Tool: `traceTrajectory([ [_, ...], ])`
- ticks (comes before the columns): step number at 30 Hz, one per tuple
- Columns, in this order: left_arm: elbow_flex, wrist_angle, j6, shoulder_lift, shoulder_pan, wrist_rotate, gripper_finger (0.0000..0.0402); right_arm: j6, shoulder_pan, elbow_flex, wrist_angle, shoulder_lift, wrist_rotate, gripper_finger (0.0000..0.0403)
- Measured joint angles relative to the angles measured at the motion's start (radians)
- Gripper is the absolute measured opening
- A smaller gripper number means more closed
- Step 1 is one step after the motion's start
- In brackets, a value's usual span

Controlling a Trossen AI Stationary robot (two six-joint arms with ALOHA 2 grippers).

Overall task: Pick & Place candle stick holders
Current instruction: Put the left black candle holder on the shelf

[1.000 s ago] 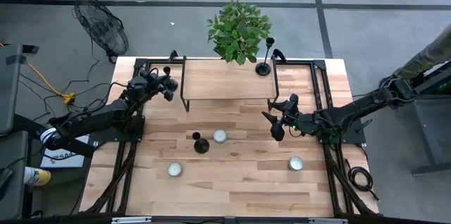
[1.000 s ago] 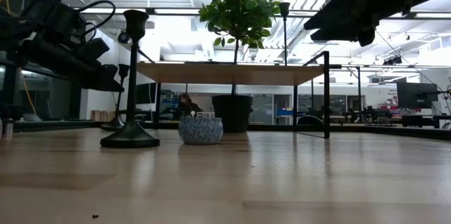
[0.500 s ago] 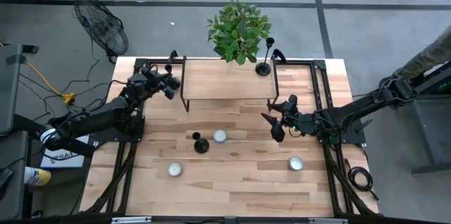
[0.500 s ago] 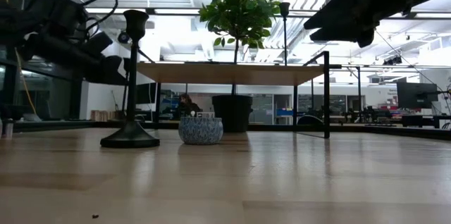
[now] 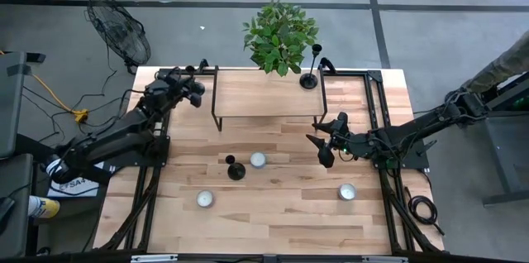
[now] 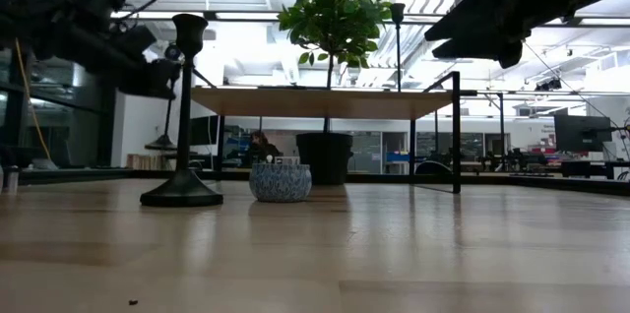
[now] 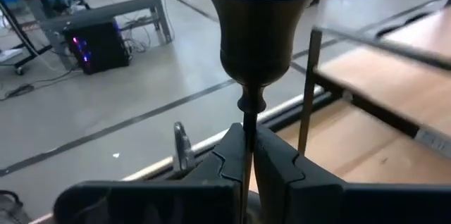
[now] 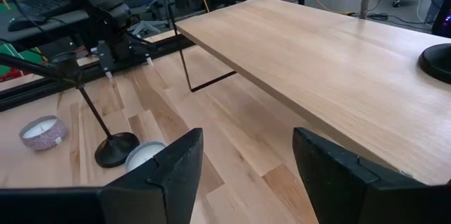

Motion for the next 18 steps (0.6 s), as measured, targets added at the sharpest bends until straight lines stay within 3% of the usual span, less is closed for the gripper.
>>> traceTrajectory([
  [14, 0.178, -0.316, -0.004, -0.191, -0.001, 0.007, 0.0010, 0.008, 0.000, 0.000, 0.000, 0.000, -0.004, 0.0213],
  [18, 0.222, -0.370, -0.030, -0.240, -0.001, 0.102, 0.0010, 0.008, 0.000, 0.000, 0.000, 0.000, -0.004, 0.0213],
])
